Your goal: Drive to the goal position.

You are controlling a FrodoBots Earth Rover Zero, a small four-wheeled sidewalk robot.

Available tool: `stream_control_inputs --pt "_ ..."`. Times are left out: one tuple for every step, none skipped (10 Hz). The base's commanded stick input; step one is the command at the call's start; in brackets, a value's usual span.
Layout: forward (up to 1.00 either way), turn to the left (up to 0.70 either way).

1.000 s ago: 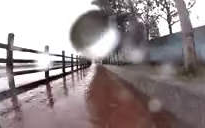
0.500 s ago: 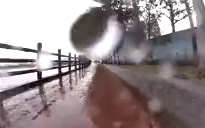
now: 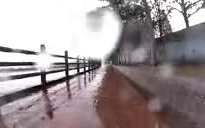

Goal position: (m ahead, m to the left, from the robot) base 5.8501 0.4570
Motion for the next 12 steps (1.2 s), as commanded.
stream_control_inputs --pt "1.0 0.0" --pt "1.0 0.0" --pt "1.0 0.0" --pt "1.0 0.0" --pt "1.0 0.0" --pt "1.0 0.0" --pt "1.0 0.0" --pt "1.0 -0.03" --pt "1.0 -0.07" --pt "1.0 -0.27" --pt "1.0 -0.18" --pt "1.0 0.0"
